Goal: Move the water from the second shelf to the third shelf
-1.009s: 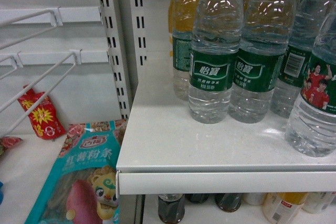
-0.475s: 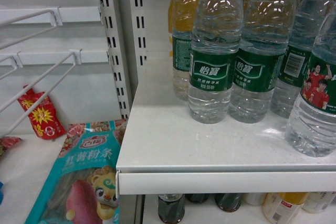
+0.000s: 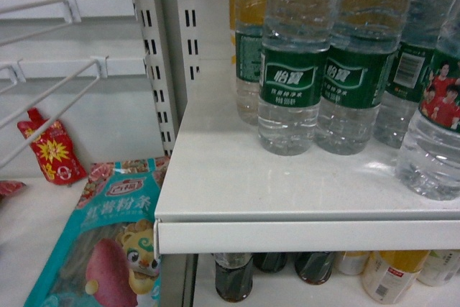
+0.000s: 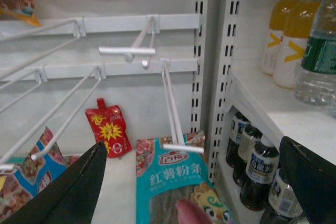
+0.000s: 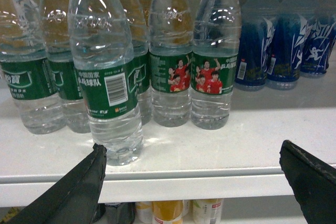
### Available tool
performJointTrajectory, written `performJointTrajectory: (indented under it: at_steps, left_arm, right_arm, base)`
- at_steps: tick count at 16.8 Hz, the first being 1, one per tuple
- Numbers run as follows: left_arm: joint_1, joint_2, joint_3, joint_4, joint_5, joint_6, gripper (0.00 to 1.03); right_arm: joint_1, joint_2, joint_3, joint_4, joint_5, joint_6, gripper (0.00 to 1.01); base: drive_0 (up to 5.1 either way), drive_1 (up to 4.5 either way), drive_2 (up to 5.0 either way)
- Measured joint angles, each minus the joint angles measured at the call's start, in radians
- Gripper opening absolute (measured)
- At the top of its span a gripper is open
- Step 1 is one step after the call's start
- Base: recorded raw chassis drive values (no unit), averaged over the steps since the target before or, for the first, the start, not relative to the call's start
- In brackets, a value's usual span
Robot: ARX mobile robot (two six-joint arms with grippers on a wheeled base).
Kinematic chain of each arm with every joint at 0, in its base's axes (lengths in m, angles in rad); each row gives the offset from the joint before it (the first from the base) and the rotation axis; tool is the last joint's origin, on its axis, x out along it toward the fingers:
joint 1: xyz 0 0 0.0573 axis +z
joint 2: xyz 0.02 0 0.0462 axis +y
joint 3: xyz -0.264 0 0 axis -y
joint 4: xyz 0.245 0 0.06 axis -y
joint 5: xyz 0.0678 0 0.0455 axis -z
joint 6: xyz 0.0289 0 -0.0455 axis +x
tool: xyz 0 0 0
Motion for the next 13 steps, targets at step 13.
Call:
performJointTrajectory:
  at_steps: [13]
  left_arm:
    - [0.0, 0.0, 0.0, -0.003, 0.0, 0.0, 0.98]
  right_arm:
    - [0.0, 0.0, 0.0, -0.002, 0.0, -0.002, 0.98]
  base:
    - [0.0, 0.0, 0.0]
